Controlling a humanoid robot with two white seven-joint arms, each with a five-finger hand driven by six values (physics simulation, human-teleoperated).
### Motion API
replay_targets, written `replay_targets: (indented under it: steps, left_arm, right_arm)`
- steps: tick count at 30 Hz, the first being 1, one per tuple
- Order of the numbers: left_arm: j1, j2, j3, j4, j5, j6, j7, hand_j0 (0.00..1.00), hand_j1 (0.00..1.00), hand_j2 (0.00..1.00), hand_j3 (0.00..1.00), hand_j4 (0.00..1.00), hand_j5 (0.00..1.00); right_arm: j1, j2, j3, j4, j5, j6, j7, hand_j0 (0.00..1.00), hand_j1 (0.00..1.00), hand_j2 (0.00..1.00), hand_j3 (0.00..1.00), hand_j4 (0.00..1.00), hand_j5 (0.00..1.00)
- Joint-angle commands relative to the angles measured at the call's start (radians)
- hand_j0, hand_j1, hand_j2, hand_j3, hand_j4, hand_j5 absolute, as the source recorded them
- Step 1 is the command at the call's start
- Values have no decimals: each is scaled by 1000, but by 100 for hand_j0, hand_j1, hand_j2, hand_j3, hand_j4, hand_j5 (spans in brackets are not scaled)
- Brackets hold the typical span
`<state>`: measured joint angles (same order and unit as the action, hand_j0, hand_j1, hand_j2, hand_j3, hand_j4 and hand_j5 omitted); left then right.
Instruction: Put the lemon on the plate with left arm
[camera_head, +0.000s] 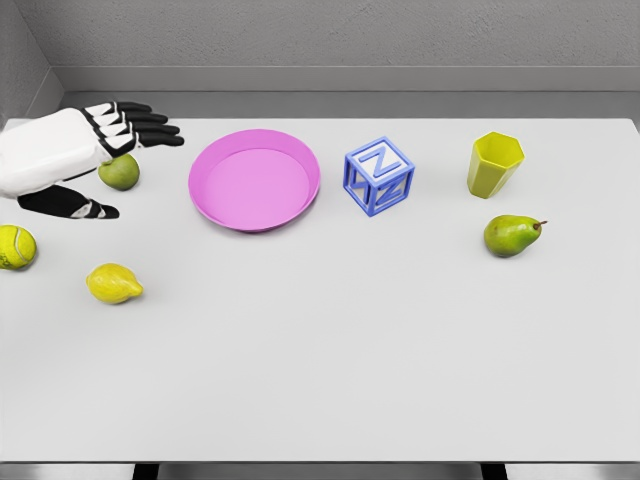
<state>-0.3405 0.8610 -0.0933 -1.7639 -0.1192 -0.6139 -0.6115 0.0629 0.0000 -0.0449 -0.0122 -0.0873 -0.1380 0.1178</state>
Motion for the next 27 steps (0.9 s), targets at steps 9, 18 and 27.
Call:
replay_targets:
  steps: [9,18,27]
  left_arm:
    - [32,92,1,0,4,3,1,100,100,100,100,100,100]
    - [110,101,-6,-2,-131,3,1,100,100,100,100,100,100]
    - [204,66,-16,-2,-149,3,1,97,97,97,97,97,97]
  right_arm:
    - [0,0,0,0,0,0,-4,100,100,100,100,100,100]
    - [0,0,0,0,0,0,-3,100,100,100,100,100,100]
    - [0,0,0,0,0,0,-4,100,100,100,100,100,100]
